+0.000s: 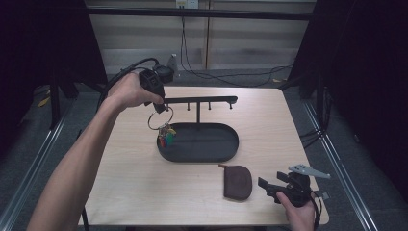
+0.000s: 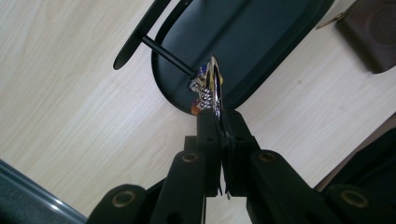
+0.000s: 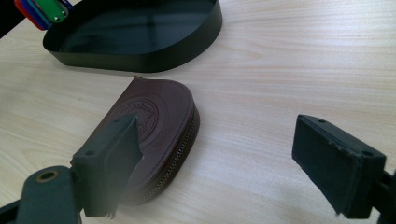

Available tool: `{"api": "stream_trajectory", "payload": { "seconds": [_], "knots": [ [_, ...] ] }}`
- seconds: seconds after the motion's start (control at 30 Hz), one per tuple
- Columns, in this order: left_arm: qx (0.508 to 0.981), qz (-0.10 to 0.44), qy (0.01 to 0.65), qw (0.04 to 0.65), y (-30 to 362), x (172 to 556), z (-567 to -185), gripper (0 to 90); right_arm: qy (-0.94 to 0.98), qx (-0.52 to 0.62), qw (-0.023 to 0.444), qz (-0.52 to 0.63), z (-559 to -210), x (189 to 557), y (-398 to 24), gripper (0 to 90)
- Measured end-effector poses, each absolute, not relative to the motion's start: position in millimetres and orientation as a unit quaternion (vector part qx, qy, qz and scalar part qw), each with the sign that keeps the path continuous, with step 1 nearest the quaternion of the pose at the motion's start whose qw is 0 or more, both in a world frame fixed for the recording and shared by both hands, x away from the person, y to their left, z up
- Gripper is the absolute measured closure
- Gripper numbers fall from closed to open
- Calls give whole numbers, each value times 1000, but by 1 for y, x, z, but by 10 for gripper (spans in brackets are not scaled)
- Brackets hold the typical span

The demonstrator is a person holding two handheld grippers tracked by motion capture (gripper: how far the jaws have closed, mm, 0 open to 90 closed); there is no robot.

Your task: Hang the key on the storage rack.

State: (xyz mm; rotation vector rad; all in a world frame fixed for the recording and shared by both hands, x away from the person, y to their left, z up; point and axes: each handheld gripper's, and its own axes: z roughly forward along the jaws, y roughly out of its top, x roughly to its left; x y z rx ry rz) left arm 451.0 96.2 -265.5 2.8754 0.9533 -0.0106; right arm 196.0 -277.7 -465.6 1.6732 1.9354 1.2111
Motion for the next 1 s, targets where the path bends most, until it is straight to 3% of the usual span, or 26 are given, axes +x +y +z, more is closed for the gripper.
{"api": "stream_trajectory", "payload": {
  "seconds": [0.47,0.77,1.0],
  "knots": [
    [939,17,343,34,94,467,-280,875,676,585,153,421,-466,198,-277,156],
    [933,19,354,63,97,470,-274,878,677,584,152,422,-466,198,-277,156],
    [928,11,364,77,105,469,-280,791,678,583,152,422,-466,197,-277,156]
  ]
}}
